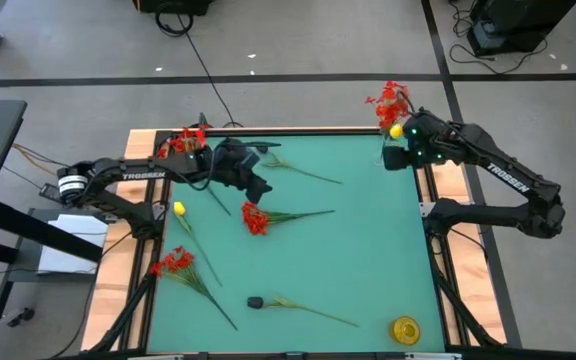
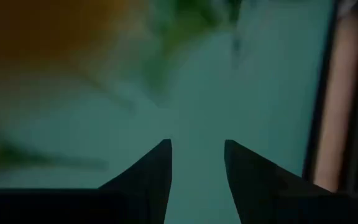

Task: Sort flowers into vase by color
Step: Put the yellow flower into the transparent vase

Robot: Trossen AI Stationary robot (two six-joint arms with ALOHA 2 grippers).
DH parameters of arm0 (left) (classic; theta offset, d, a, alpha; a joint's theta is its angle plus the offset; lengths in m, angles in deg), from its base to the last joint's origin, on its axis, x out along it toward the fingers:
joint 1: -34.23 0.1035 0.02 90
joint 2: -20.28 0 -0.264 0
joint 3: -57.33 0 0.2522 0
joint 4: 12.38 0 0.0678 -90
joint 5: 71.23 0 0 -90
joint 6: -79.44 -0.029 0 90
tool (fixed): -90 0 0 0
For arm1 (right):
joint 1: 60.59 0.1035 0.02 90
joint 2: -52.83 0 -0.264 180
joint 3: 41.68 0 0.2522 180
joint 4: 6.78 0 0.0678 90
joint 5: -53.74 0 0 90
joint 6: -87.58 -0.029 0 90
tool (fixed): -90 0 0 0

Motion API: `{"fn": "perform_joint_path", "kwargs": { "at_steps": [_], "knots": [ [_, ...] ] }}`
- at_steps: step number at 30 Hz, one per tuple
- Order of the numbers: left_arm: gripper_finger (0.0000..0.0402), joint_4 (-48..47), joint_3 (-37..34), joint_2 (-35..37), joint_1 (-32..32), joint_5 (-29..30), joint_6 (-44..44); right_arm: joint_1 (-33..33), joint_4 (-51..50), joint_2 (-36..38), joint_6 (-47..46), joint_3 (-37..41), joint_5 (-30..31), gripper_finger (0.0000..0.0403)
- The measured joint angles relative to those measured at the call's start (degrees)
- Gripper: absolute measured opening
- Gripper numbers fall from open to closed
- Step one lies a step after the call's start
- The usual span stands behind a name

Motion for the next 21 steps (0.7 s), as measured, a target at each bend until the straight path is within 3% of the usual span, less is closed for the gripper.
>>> {"fn": "perform_joint_path", "kwargs": {
  "at_steps": [6, 15, 21],
  "knots": [
    [0.0195, -16.99, 0.02, 5.72, -1.03, -0.22, 12.01, 1.89, -2.87, 0.0, 0.46, 0.0, -14.67, 0.0155],
    [0.0195, -45.74, 0.02, 11.34, -8.21, -0.48, 22.91, 8.09, -3.6, 0.09, -1.81, 0.0, -18.44, 0.0155],
    [0.0195, -53.35, 0.02, 13.3, -17.51, 4.26, 43.73, 12.89, -4.02, 0.09, -3.35, 0.0, -21.9, 0.0155]
  ]
}}
